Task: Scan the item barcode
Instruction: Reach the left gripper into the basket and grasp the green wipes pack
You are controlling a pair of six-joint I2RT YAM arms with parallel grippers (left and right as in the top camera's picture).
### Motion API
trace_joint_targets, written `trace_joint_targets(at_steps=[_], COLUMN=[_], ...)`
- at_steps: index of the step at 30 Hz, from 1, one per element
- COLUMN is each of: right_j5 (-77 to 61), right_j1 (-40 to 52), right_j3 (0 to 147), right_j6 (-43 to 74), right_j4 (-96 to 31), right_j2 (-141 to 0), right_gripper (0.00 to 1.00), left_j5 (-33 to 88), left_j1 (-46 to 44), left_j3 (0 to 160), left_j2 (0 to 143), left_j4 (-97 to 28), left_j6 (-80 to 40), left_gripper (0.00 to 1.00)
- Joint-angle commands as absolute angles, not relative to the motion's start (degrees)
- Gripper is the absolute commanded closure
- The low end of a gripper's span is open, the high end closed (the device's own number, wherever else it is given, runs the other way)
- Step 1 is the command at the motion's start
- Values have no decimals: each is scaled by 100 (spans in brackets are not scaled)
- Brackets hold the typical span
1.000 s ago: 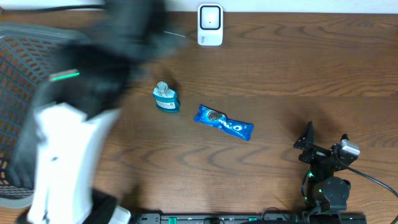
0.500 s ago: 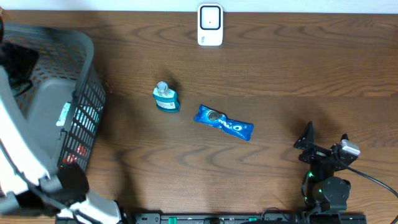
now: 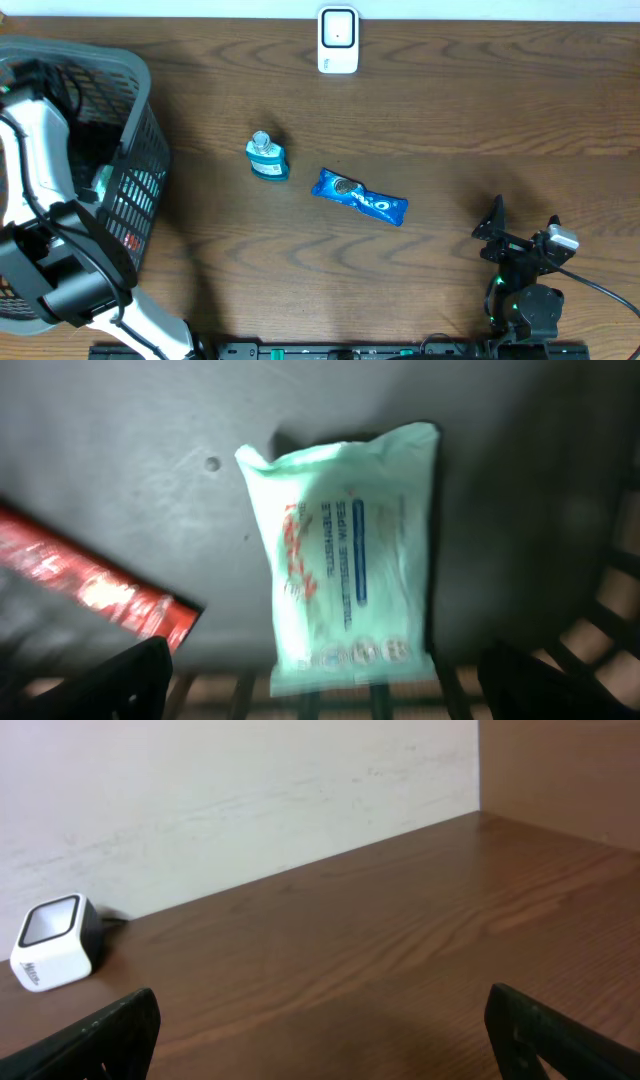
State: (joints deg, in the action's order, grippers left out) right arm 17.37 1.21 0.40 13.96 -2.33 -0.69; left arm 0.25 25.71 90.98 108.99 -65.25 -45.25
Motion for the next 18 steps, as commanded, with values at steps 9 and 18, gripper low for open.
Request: trace_joint_targets(at_steps=[9,18], right_j5=[1728,1728], right_j1=[187,187], right_j3=[32,32], right_j6=[1319,1319], right_j4=[-259,-259], right_j2=[-38,-38], right_gripper=[1,1], left_j5=[257,239], left_j1=[2550,2539], left_j3=[7432,7183], left_j2=[10881,10975], left_j4=[-4958,-4788], left_j6=[-4661,-4589], left_gripper=[2,64])
